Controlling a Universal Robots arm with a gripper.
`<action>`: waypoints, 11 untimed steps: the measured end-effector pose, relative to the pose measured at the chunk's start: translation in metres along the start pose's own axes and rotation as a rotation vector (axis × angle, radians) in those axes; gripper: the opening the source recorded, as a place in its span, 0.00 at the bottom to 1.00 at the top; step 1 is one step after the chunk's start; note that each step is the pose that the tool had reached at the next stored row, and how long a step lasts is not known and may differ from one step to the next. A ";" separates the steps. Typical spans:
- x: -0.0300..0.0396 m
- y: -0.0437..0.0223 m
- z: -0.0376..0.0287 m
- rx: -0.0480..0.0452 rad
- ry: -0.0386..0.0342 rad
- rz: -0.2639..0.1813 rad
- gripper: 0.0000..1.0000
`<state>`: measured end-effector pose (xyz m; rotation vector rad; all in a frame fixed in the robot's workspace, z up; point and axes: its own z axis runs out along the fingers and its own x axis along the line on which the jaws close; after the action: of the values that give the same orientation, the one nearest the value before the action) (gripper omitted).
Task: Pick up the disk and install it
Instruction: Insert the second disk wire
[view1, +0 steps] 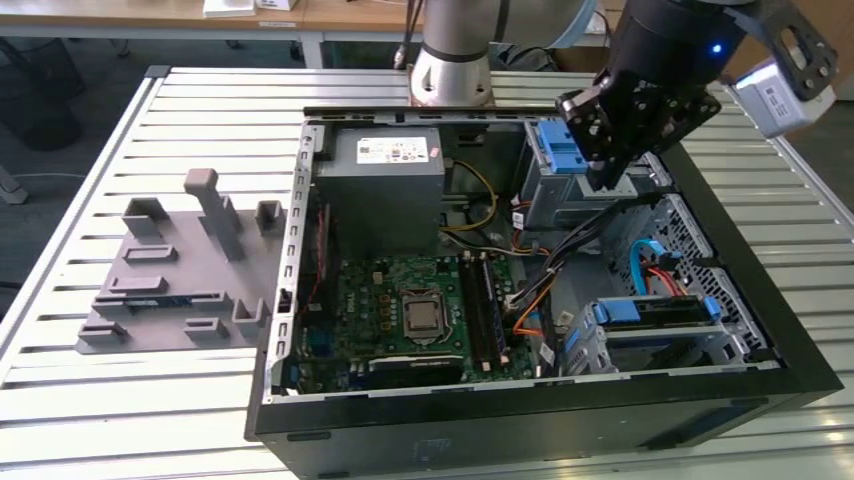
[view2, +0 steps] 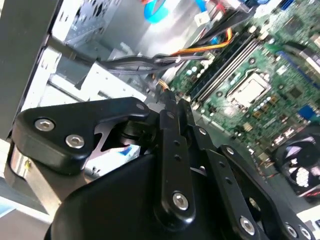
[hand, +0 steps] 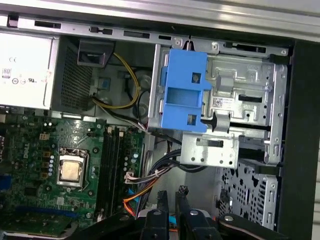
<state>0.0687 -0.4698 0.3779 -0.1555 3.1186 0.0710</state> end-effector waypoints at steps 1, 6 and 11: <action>0.0005 -0.0045 0.0003 -0.0002 0.0000 0.000 0.21; 0.0025 -0.0241 0.0016 0.0002 -0.0001 0.000 0.21; 0.0025 -0.0242 0.0038 -0.0003 0.0036 -0.081 0.21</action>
<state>0.0686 -0.4940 0.3730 -0.2826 3.1115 0.0700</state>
